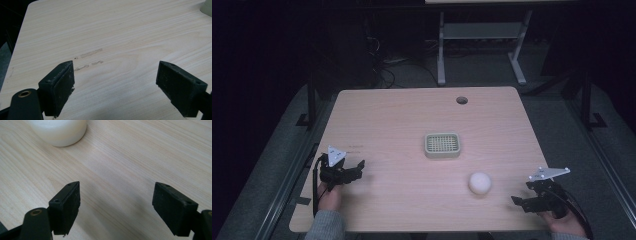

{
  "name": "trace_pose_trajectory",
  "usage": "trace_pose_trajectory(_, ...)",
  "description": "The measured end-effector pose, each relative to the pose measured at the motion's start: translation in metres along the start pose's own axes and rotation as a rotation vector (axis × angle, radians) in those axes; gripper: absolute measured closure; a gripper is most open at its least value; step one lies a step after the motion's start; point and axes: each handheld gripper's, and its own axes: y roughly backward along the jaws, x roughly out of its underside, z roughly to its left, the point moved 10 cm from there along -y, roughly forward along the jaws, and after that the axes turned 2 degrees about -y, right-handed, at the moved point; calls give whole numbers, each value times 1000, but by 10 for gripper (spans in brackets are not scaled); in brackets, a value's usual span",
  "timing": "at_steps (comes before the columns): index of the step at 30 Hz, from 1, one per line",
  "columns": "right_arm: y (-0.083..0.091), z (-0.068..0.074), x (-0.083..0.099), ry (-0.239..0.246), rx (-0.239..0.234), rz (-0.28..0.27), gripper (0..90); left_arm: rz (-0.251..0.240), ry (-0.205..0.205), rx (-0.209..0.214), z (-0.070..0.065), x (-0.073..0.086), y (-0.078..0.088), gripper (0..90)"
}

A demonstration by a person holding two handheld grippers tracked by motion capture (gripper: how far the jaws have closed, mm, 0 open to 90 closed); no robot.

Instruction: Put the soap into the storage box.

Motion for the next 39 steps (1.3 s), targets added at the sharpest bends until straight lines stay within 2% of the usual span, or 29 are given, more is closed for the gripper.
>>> trace_pose_trajectory(7,0,3,-4,13,2,7,219,3,1,3,-1,0,0,148)
trace_pose_trajectory(9,-1,7,-6,25,1,26,219,0,-1,3,0,1,0,148)
trace_pose_trajectory(18,2,18,-22,77,-25,41,214,-3,0,5,-1,0,0,148)
trace_pose_trajectory(39,7,35,-49,170,-48,99,205,-4,5,9,-1,0,0,148)
